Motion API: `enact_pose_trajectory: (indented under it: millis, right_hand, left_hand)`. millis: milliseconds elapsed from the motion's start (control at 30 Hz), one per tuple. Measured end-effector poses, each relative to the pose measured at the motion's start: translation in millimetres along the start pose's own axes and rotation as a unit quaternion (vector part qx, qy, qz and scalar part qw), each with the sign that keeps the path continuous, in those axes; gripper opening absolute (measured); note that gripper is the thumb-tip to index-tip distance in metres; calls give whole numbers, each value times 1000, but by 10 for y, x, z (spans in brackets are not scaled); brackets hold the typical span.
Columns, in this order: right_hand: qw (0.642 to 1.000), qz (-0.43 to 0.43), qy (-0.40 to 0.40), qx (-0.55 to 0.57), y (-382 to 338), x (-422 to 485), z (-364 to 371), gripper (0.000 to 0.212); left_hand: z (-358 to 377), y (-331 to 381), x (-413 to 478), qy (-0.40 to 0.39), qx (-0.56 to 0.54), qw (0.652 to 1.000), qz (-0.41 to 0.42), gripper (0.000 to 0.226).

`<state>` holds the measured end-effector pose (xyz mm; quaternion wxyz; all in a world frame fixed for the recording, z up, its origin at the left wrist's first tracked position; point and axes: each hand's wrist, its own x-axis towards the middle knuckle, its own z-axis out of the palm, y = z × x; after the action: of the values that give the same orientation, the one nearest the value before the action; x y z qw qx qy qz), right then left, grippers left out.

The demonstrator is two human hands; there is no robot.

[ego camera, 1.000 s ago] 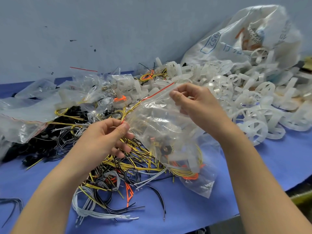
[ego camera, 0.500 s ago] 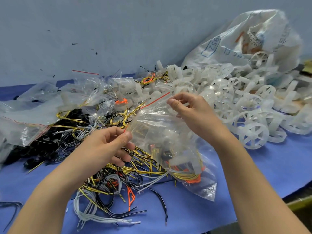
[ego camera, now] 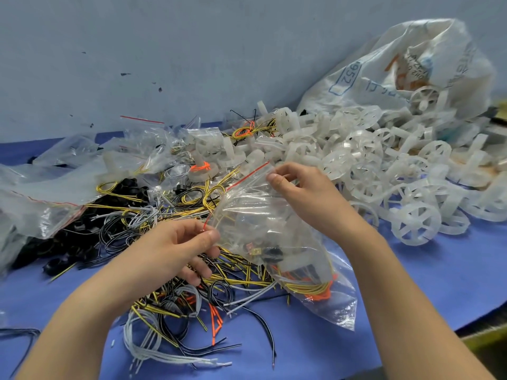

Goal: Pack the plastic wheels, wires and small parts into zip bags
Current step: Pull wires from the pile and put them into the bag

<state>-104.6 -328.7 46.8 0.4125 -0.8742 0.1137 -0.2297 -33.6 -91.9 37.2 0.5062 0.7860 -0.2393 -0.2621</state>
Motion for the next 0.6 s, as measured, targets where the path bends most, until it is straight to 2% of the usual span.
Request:
enact_pose_trajectory:
  millis: [367,467,600]
  right_hand:
    - [1000,-6,28,-4,-6,-2,6,22]
    - [999,-14,41,8,-24,5,-24,20]
    - [992,-47,92,70,-139,16,-117,14]
  left_hand:
    - [29,-2,-5,33,-20,999,7,13]
    - [35,25,4,65,-16,997,35,14]
    - [-6,156,43,146,56,982,106,12]
